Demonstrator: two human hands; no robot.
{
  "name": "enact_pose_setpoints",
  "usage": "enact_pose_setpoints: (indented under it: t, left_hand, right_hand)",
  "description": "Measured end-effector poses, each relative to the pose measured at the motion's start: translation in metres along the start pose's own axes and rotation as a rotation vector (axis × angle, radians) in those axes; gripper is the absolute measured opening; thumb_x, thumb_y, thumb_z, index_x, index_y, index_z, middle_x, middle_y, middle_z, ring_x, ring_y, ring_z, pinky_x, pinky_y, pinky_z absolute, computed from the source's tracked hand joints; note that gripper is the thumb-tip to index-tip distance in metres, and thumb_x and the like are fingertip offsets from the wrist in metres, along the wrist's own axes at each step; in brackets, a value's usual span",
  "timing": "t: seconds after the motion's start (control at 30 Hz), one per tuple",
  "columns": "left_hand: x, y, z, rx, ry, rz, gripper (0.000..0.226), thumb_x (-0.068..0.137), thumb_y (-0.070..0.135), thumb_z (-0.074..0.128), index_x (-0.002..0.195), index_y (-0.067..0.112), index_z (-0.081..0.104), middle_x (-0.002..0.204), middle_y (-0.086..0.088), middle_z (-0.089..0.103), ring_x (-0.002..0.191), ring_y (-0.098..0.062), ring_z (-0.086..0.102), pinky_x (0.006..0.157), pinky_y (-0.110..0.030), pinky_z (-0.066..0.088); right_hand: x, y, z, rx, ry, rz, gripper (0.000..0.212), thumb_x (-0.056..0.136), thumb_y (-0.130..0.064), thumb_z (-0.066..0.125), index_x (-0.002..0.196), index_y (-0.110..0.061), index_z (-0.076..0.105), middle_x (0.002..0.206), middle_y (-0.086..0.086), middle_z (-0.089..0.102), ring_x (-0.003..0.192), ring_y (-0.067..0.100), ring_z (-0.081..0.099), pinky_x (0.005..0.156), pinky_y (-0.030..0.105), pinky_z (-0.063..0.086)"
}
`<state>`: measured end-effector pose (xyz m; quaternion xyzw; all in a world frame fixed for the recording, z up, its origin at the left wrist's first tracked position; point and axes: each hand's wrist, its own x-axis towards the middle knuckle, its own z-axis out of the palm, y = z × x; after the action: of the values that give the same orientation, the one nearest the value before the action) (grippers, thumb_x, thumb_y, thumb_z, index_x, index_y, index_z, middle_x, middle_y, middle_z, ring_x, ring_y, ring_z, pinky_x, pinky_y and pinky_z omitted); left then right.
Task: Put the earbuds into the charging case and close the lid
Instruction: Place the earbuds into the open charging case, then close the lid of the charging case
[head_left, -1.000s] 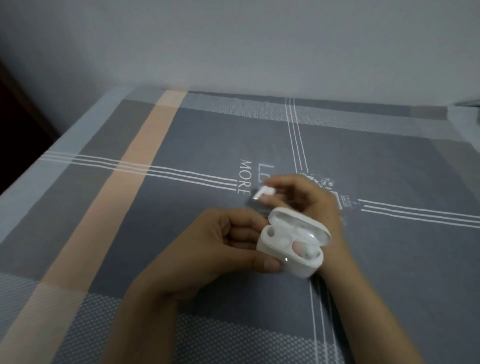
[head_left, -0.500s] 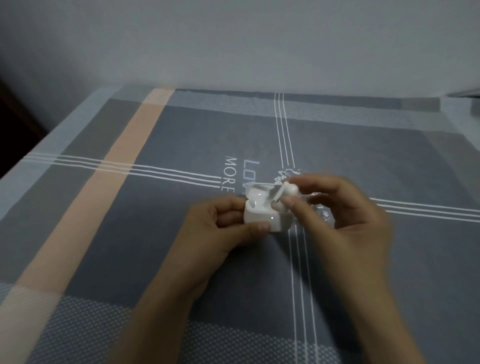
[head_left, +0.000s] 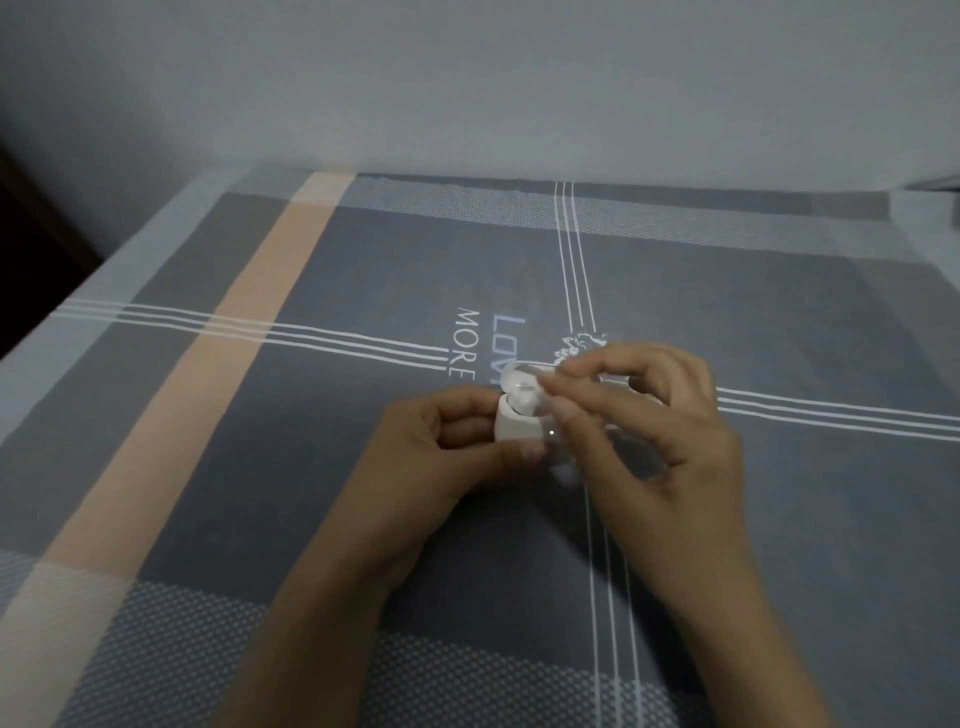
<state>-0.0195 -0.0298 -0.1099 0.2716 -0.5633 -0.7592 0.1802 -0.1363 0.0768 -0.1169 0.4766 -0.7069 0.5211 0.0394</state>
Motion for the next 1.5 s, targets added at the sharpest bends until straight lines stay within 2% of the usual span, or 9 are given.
enact_pose_setpoints:
  t: [0.1, 0.27, 0.43, 0.53, 0.63, 0.77, 0.9, 1.23, 1.5]
  left_hand:
    - [0.001, 0.001, -0.001, -0.014, 0.017, -0.011, 0.039, 0.060, 0.008, 0.074, 0.100, 0.006, 0.072, 0.095, -0.011, 0.079, 0.092, -0.023, 0.074, 0.080, -0.027, 0.060]
    - [-0.001, 0.001, 0.000, 0.022, -0.015, -0.008, 0.035, 0.061, 0.007, 0.075, 0.096, 0.007, 0.073, 0.093, -0.009, 0.079, 0.090, -0.020, 0.074, 0.078, -0.024, 0.060]
    - [-0.002, 0.001, 0.002, 0.103, -0.083, 0.024, 0.030, 0.067, -0.001, 0.074, 0.095, 0.010, 0.073, 0.094, -0.006, 0.079, 0.091, -0.018, 0.074, 0.077, -0.021, 0.057]
    - [-0.001, 0.000, 0.003, 0.123, -0.079, 0.022, 0.029, 0.069, -0.004, 0.074, 0.095, 0.008, 0.072, 0.094, -0.007, 0.079, 0.090, -0.018, 0.074, 0.077, -0.021, 0.057]
    - [-0.001, 0.000, 0.003, 0.119, -0.080, 0.033, 0.029, 0.067, -0.005, 0.074, 0.094, 0.007, 0.072, 0.094, -0.007, 0.079, 0.090, -0.018, 0.074, 0.078, -0.022, 0.058]
    - [-0.002, 0.002, 0.003, 0.055, -0.064, 0.050, 0.031, 0.061, 0.003, 0.075, 0.092, 0.007, 0.073, 0.093, -0.007, 0.079, 0.090, -0.018, 0.074, 0.077, -0.020, 0.057]
    - [-0.002, 0.003, 0.002, 0.016, -0.040, 0.023, 0.035, 0.060, 0.010, 0.074, 0.095, 0.012, 0.075, 0.093, -0.006, 0.080, 0.090, -0.019, 0.074, 0.074, -0.021, 0.059]
    - [-0.001, -0.001, -0.001, -0.024, -0.021, -0.025, 0.033, 0.063, 0.012, 0.073, 0.096, 0.016, 0.075, 0.094, -0.006, 0.079, 0.090, -0.021, 0.074, 0.075, -0.024, 0.060]
    - [0.001, -0.002, -0.003, -0.013, 0.020, -0.019, 0.033, 0.063, 0.014, 0.074, 0.097, 0.013, 0.074, 0.092, -0.008, 0.079, 0.089, -0.021, 0.075, 0.076, -0.025, 0.060]
  right_hand:
    - [0.002, 0.000, -0.004, 0.108, 0.060, 0.120, 0.021, 0.085, -0.025, 0.059, 0.102, -0.027, 0.070, 0.103, -0.002, 0.066, 0.106, 0.016, 0.057, 0.086, 0.022, 0.046]
    - [0.004, 0.002, -0.007, 0.303, 0.068, 0.337, 0.023, 0.081, -0.030, 0.065, 0.103, -0.028, 0.070, 0.110, -0.003, 0.068, 0.104, 0.016, 0.063, 0.088, 0.041, 0.054]
    - [0.001, 0.000, 0.002, 0.376, -0.107, 0.463, 0.059, 0.069, -0.036, 0.075, 0.124, -0.039, 0.054, 0.119, -0.012, 0.064, 0.109, 0.004, 0.061, 0.087, 0.032, 0.055]
    - [0.003, 0.000, 0.001, 0.432, -0.158, 0.492, 0.058, 0.076, -0.022, 0.075, 0.127, -0.036, 0.052, 0.115, -0.005, 0.066, 0.102, 0.008, 0.065, 0.086, 0.034, 0.057]
    - [0.003, 0.000, 0.000, 0.491, -0.222, 0.543, 0.057, 0.073, -0.027, 0.077, 0.125, -0.035, 0.055, 0.116, 0.001, 0.068, 0.100, 0.012, 0.067, 0.083, 0.031, 0.056]
    - [0.009, 0.000, -0.003, 0.754, -0.177, 0.700, 0.047, 0.070, -0.046, 0.069, 0.112, -0.026, 0.067, 0.110, 0.009, 0.073, 0.102, 0.024, 0.068, 0.091, 0.043, 0.052]
    - [0.013, 0.002, -0.007, 0.938, -0.108, 0.873, 0.051, 0.080, -0.044, 0.051, 0.109, -0.006, 0.066, 0.103, 0.018, 0.074, 0.101, 0.034, 0.068, 0.089, 0.046, 0.051]
    - [0.010, 0.007, -0.009, 0.887, -0.081, 0.821, 0.036, 0.072, -0.025, 0.060, 0.099, -0.003, 0.071, 0.095, 0.015, 0.076, 0.091, 0.030, 0.071, 0.078, 0.038, 0.058]
    - [0.007, 0.008, -0.013, 0.743, -0.162, 0.628, 0.022, 0.084, 0.000, 0.056, 0.097, -0.007, 0.073, 0.103, 0.013, 0.075, 0.103, 0.035, 0.065, 0.094, 0.051, 0.050]
